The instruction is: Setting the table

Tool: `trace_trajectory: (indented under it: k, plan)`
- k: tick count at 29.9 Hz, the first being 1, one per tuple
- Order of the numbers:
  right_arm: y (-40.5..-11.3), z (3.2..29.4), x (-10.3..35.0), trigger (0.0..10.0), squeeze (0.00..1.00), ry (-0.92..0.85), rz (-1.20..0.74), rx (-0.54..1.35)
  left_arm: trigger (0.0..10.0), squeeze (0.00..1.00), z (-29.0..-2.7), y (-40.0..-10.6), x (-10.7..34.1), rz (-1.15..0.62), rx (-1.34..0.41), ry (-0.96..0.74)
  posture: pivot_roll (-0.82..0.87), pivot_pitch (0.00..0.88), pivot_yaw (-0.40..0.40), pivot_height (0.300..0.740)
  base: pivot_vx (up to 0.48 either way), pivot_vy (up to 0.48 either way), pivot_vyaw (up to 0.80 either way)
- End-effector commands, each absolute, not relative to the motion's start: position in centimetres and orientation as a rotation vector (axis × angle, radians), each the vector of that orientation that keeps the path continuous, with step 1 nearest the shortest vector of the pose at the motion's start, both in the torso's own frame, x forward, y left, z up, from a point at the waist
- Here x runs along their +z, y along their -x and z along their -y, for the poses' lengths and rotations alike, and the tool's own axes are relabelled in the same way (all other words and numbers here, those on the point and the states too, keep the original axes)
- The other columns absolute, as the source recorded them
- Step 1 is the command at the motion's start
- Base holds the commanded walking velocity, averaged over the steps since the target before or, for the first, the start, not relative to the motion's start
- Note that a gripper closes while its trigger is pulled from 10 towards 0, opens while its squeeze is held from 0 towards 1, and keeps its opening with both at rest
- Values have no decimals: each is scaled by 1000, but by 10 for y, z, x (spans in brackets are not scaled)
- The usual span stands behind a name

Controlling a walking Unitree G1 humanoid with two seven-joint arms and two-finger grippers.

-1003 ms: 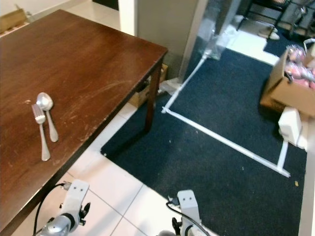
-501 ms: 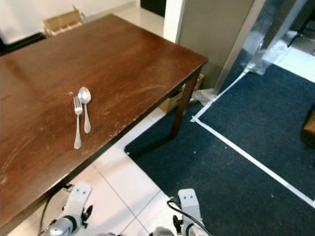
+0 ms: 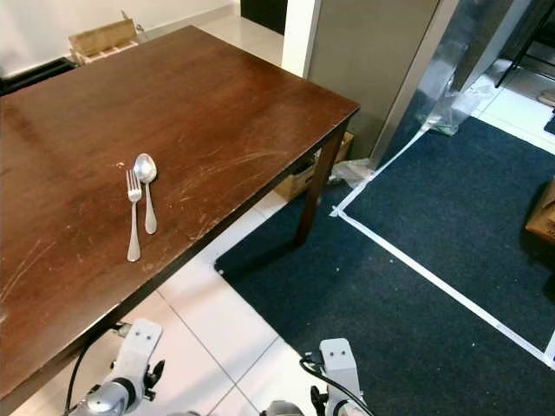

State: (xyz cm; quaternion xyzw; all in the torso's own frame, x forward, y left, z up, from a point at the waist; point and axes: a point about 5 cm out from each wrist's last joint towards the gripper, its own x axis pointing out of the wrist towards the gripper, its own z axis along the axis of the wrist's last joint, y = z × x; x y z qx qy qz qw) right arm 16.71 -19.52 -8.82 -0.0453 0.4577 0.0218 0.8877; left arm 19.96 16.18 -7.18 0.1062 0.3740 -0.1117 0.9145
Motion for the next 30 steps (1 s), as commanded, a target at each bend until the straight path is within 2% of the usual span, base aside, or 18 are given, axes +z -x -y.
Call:
trace_trajectory:
  k: [1, 21, 25, 30]
  plan:
    - [-165, 194, -89, 10000, 0, 91, -963, 42, 10000, 0, -161, -197, -74, -786, -232, -210, 12, 43, 14, 740, 0, -382, 0]
    - [-166, 188, -90, 10000, 0, 82, -958, 45, 10000, 0, -164, -197, -73, -781, -202, -180, 15, 51, 12, 740, 0, -377, 0]
    - [-167, 189, -89, 10000, 0, 83, -954, 44, 10000, 0, -164, -197, -73, -789, -175, -123, 15, 51, 10, 740, 0, 163, 0]
    - [-170, 194, -87, 10000, 0, 85, -944, 43, 10000, 0, -165, -198, -73, -785, -168, -107, 16, 53, 7, 740, 0, 480, 0]
